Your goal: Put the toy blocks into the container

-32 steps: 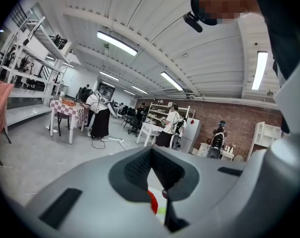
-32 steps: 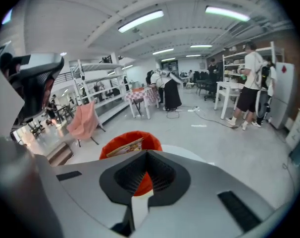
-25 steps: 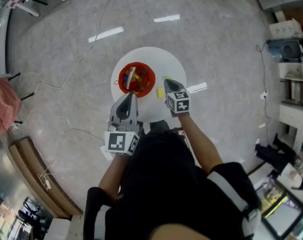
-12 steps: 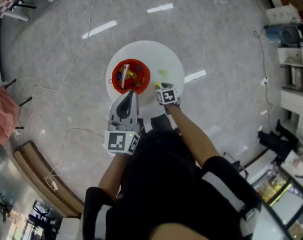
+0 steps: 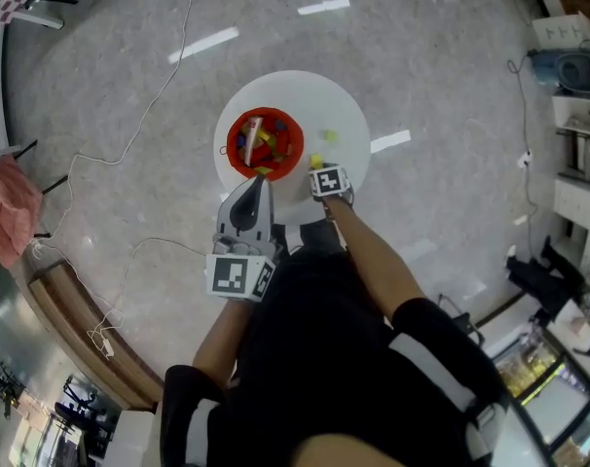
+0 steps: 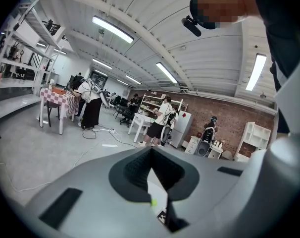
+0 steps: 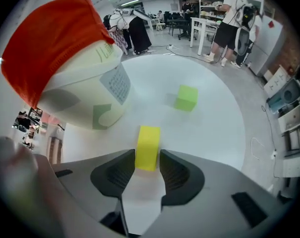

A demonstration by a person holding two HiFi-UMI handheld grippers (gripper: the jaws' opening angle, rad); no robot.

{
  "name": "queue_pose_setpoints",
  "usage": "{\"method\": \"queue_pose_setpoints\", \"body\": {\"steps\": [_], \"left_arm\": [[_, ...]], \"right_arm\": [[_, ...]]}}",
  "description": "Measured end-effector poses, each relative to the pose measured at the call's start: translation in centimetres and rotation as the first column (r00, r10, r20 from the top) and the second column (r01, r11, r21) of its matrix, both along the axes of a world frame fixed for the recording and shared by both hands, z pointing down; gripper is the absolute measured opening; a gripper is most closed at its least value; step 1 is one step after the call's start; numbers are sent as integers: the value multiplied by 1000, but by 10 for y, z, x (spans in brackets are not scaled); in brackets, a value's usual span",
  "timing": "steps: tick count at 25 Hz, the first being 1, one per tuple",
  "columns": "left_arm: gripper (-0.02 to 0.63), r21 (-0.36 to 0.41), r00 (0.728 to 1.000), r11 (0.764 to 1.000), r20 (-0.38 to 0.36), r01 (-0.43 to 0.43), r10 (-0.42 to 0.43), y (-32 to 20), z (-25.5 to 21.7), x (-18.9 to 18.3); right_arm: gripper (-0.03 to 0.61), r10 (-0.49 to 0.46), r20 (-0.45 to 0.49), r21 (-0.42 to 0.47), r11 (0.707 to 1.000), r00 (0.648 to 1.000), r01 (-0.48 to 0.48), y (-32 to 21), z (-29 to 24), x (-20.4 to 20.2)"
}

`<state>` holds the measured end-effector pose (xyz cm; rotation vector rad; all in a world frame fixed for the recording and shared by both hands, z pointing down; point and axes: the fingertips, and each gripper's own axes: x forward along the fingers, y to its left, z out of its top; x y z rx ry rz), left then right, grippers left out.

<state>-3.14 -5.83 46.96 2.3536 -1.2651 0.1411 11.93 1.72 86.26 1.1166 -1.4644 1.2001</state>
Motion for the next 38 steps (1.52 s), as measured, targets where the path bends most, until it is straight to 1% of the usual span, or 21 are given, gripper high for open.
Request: {"method": "queue_pose_setpoints", "body": {"steps": [1, 2, 5, 7, 8, 9, 10, 13, 15, 17, 19, 22, 23, 26, 28, 29, 30, 31, 35, 38], "left_arm": [[-3, -1, 1000, 1000, 1, 2, -2, 0, 1, -1], [-3, -2, 1000, 1000, 1, 6, -6, -1, 1, -3], [-3, -5, 1000, 1000, -1, 11, -11, -3, 3, -6], [-3, -5, 1000, 1000, -1, 11, -11, -3, 4, -6], [-3, -4, 1000, 1000, -2, 10, -10, -3, 3, -6], [-3, -3, 1000, 1000, -3, 10, -10, -3, 3, -7], [-3, -1, 1000, 1000, -4, 11, -11, -3, 3, -7], [-3, 5, 1000, 1000, -8, 15, -15, -4, 2, -9], [-3, 9, 1000, 1000, -11, 20, -20, -5, 1, -10], [-3, 15, 1000, 1000, -13, 26, -26, -5, -1, -12], [-3, 22, 999, 999, -15, 35, -35, -5, -3, -14], [-3, 33, 999, 998, -19, 52, -51, -6, -8, -20], [-3, 37, 998, 998, -19, 58, -57, -6, -9, -22], [-3, 45, 997, 996, -20, 76, -75, -5, -13, -28], [-3, 49, 996, 995, -21, 91, -90, -3, -14, -31], [-3, 51, 995, 994, -22, 99, -98, -2, -15, -33], [-3, 52, 994, 993, -23, 108, -106, -1, -16, -35], [-3, 54, 993, 992, -24, 115, -114, 0, -18, -36], [-3, 61, 990, 988, -26, 141, -140, 3, -23, -42], [-3, 54, 986, 985, -26, 165, -164, 7, -22, -50]], "right_arm": [[150, 7, -16, -10, 1000, 1000, -7, 2, 1, 2], [149, 15, -13, -15, 1000, 1000, -16, 3, 2, 0], [129, 29, -10, 0, 1000, 1000, -29, 0, 3, -3], [126, 55, 77, -6, 999, 996, -54, 2, 3, -19], [126, 59, 93, -12, 998, 994, -58, 3, 2, -21], [124, 55, 78, -13, 998, 995, -54, 3, 0, -17], [124, 49, 60, -3, 999, 997, -48, 1, -2, -13], [124, 42, 85, 53, 998, 995, -46, -13, -16, -13], [124, 31, 83, 91, 995, 996, -39, -22, -32, -9], [124, 1, 44, 156, 988, 999, -8, -33, -53, 1], [124, -44, 6, 241, 970, 999, 41, -46, -78, 7], [124, -78, 31, 365, 929, 996, 61, -65, -122, 1], [124, -91, 41, 413, 908, 995, 66, -72, -140, -3], [124, -147, 61, 543, 834, 987, 91, -88, -203, -24], [124, -212, 71, 590, 797, 975, 130, -93, -231, -46], [124, -247, 70, 601, 784, 966, 157, -94, -236, -58], [124, -280, 67, 602, 777, 958, 185, -95, -237, -68], [124, -309, 64, 594, 776, 949, 213, -94, -234, -78], [124, -406, 35, 530, 782, 913, 327, -88, -210, -101], [124, -448, 13, 477, 789, 894, 389, -82, -192, -107]]}}
